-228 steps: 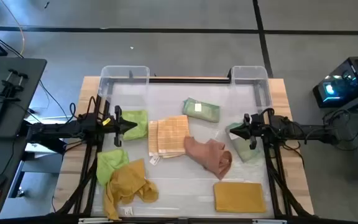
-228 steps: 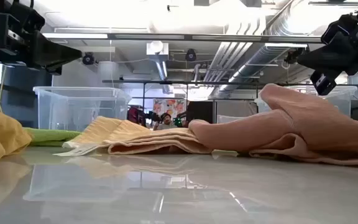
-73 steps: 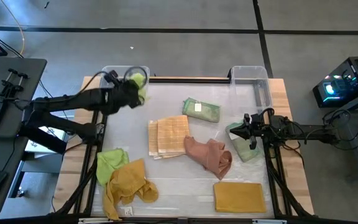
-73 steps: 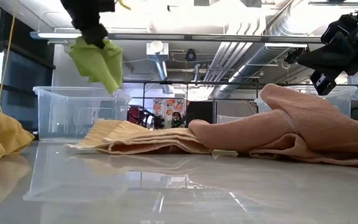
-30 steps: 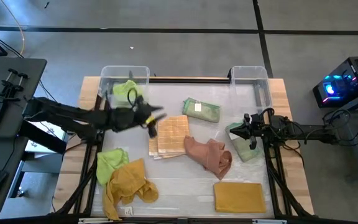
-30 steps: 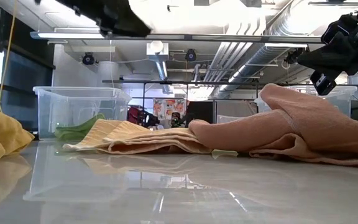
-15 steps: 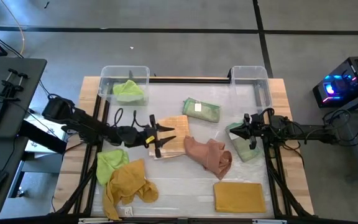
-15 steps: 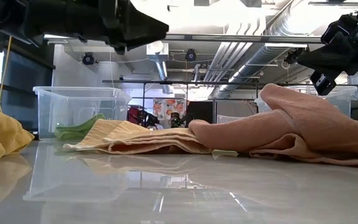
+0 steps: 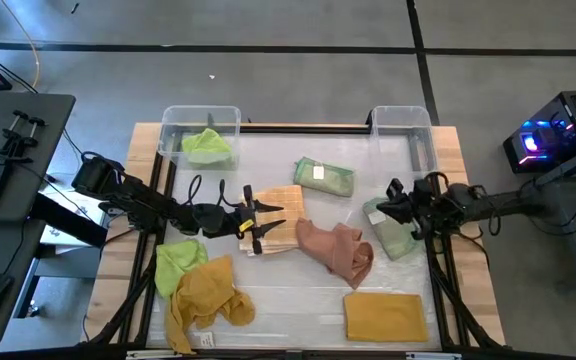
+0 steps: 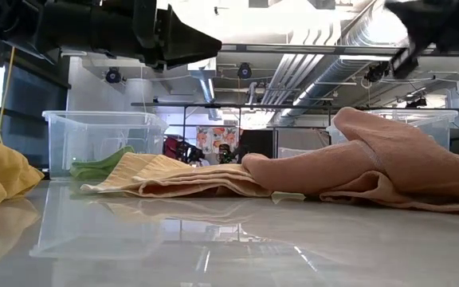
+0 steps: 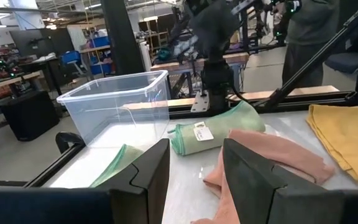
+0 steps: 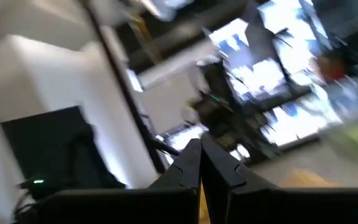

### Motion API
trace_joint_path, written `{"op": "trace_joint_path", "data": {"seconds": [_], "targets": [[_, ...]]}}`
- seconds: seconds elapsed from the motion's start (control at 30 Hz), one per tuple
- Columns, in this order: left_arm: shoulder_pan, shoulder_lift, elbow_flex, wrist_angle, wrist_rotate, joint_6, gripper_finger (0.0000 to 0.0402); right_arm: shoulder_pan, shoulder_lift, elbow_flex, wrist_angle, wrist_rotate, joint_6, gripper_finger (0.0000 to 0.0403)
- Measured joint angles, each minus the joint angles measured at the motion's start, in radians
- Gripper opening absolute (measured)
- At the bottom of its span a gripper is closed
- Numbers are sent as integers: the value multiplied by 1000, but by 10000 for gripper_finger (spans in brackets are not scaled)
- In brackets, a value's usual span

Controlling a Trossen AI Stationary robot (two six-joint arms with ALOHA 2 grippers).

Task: Sort towels by color in basket
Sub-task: Put the brown kitchen towel into the right transparent bin

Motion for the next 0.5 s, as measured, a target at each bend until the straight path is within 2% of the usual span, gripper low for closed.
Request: {"op": "trace_joint_path", "data": {"seconds": [0.13,0.3,0.4,0.5], "targets": [[0,0,0,0,-4,20,135,76,226,0,266,-12,-120,0],[-12,-31,0,-11,-57,67,135,114,452,37,366,20,-166,1],[-26,-55,0,-32,-94,97,135,119,547,127,276,28,-156,13],[-38,-80,0,-89,-134,105,135,121,633,264,32,44,-141,47]]}}
